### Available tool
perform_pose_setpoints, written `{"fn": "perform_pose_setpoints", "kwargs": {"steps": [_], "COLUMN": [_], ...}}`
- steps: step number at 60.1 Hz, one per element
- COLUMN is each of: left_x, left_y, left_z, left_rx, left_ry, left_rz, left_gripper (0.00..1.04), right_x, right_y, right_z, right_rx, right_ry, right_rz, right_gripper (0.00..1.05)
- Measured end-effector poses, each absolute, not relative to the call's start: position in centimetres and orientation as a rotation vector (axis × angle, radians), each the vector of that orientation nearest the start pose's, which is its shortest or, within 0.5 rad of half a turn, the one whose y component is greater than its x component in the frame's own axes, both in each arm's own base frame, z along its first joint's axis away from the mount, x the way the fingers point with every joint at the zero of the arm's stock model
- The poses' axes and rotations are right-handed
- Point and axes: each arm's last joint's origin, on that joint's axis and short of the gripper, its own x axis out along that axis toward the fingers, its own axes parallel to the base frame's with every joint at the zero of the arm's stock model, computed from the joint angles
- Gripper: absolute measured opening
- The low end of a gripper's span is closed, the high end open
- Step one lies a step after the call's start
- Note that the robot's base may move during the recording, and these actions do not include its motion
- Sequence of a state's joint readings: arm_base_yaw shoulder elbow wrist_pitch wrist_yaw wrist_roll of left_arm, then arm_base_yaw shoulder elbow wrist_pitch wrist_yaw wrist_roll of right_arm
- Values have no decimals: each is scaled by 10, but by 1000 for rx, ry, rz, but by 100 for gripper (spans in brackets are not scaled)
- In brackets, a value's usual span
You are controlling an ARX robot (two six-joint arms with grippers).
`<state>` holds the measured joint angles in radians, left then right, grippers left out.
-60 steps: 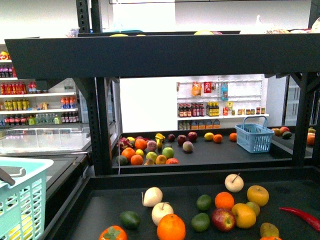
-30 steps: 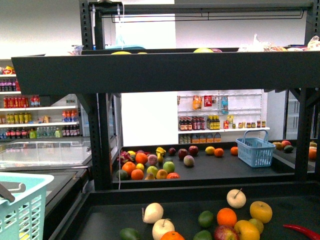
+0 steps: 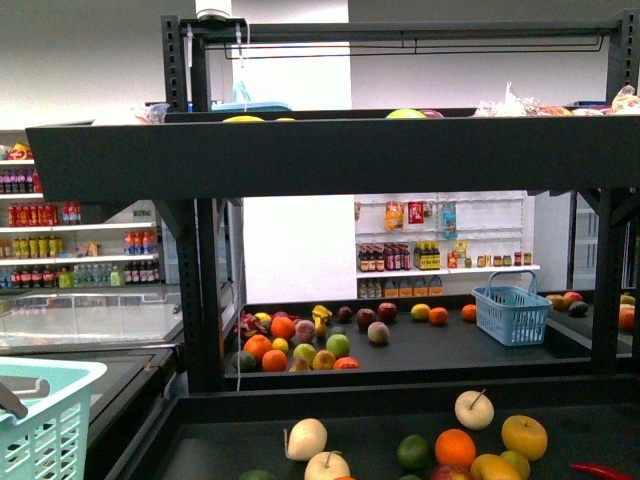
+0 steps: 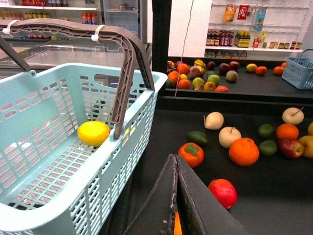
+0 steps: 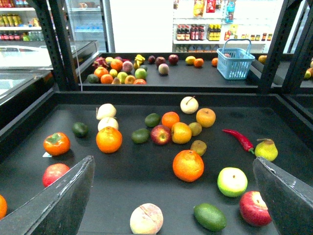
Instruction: Pick lemon from shelf
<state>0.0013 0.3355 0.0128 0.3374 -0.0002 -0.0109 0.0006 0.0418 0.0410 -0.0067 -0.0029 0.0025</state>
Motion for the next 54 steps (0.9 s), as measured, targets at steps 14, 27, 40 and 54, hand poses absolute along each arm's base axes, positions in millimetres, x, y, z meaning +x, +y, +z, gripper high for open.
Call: {"fn": "perform_pose_setpoints", "kwargs": {"steps": [14, 27, 40, 54], "left_x": [113, 109, 97, 97], "left_y": [0, 0, 0, 0], "left_z": [171, 170, 168, 168], "left_rx": [-11, -11, -10, -10], "left_ry": [-14, -14, -9, -9], "left_rz": [1, 1, 2, 2], "left_gripper": [3, 3, 3, 3], "right_x": [98, 98, 98, 98], "right_y": [0, 0, 0, 0], "right_z": [174, 174, 174, 174], "right_rx": [2, 2, 2, 2], "right_ry": [7, 7, 7, 7], "right_rz": [3, 3, 4, 4], "right_gripper": [97, 97, 97, 97]}}
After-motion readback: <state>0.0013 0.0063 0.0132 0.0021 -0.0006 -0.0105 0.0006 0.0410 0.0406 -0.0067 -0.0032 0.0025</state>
